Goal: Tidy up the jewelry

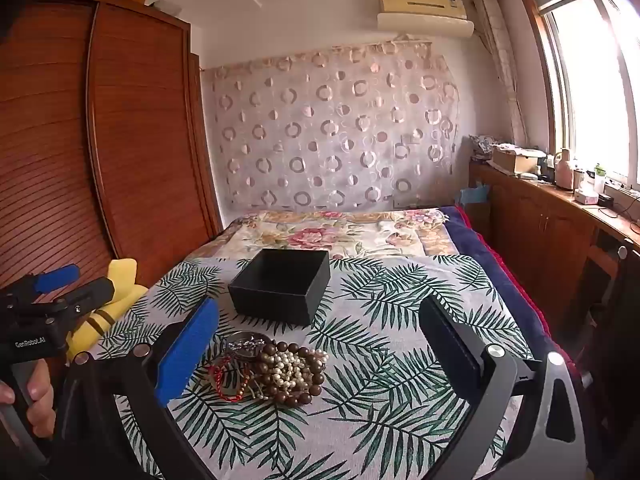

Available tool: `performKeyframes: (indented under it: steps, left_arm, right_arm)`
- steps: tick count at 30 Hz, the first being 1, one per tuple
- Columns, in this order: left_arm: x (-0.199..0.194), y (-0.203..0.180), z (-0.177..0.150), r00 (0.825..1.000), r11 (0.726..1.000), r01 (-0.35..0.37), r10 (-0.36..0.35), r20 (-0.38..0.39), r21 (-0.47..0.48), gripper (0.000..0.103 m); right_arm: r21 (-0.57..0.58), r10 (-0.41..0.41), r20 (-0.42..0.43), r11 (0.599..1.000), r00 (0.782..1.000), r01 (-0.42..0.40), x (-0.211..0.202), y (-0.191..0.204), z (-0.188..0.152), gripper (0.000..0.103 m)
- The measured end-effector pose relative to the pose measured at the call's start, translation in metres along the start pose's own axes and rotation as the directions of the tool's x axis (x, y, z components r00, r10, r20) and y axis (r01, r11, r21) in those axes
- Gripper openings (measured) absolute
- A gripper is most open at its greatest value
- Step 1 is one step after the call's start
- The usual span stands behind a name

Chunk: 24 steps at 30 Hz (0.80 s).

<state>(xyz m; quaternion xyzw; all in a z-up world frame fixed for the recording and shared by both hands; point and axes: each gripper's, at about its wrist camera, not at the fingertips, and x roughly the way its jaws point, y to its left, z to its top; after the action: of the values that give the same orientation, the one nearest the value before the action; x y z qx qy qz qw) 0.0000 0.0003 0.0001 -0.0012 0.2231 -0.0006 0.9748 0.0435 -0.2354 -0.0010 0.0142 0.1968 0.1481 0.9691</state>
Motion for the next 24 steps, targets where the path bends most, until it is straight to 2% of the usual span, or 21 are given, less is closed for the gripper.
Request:
performKeyframes:
  steps: [24]
  left_arm:
    - [0.0004, -0.0003, 0.0002, 1.000, 1.000, 0.001, -0.001, 0.005, 0.000, 0.096]
  right_arm:
    - [0.006, 0.009, 0.010, 1.000, 1.000, -0.010, -0.0068, 0.0023, 0.0035, 0.101]
